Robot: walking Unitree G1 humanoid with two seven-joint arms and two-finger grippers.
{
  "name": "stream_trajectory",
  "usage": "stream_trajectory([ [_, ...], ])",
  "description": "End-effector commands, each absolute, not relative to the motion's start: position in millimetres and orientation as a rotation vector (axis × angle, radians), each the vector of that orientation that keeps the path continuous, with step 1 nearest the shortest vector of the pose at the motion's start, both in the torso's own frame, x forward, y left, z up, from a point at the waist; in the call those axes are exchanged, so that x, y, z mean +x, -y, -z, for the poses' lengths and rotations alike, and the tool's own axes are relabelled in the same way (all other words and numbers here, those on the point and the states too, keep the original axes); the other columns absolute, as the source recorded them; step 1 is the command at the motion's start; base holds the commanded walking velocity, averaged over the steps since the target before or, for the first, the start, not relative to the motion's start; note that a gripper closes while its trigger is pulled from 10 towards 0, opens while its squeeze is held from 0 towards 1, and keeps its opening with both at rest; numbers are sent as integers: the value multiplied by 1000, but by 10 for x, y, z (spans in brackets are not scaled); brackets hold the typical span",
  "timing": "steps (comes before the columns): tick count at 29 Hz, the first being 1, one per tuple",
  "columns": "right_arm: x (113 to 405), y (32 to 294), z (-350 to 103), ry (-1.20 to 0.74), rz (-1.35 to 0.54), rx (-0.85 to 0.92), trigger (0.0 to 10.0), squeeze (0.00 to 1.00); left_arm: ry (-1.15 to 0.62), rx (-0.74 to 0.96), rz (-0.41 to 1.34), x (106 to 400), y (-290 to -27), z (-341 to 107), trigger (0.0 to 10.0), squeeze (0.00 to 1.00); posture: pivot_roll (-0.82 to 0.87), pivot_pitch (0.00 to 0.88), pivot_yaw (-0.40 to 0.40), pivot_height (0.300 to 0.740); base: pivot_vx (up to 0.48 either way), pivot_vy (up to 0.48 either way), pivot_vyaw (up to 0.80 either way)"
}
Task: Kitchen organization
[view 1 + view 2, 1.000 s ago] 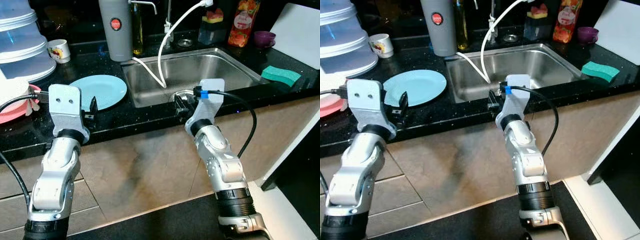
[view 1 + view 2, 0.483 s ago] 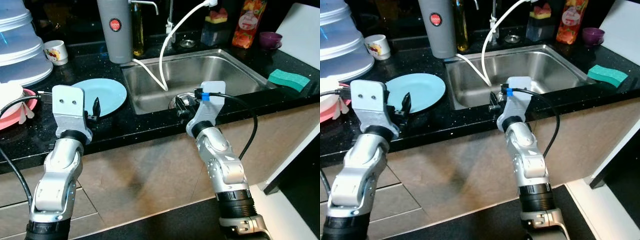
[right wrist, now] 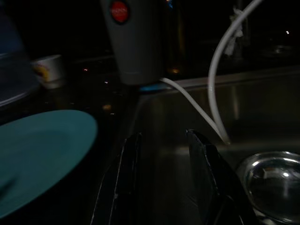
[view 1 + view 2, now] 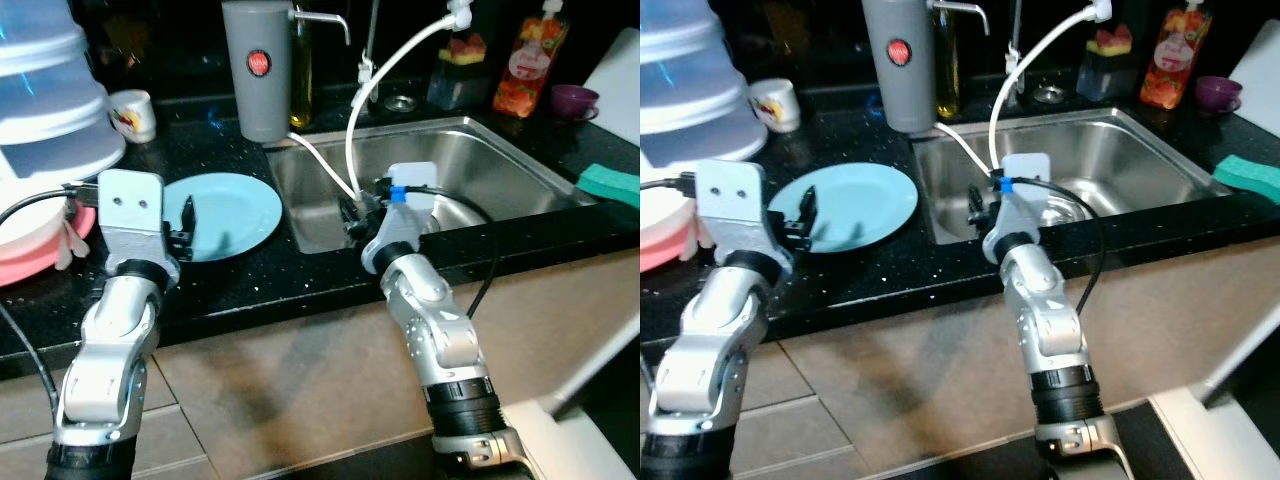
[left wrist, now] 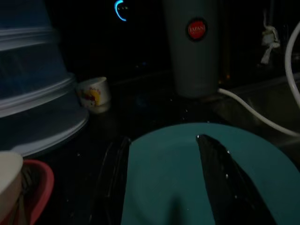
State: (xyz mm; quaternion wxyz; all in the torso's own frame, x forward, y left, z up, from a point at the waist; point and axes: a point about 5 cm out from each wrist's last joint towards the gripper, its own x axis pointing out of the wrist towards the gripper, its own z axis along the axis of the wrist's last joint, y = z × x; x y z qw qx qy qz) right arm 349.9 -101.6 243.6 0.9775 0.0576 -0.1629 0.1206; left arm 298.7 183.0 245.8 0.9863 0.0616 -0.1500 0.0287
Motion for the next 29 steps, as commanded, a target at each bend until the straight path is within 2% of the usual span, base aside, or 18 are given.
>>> stream_trajectory([
  [1,3504,1004,-2429,329,-242,116,10000,0,299,131,-52,2993,-1826,-2467,10000,0,1,65,47,740,307,0,0],
  [29,3506,1056,-2451,334,-215,124,10000,0,302,120,-61,3022,-1807,-2483,10000,0,2,77,52,740,287,0,0],
])
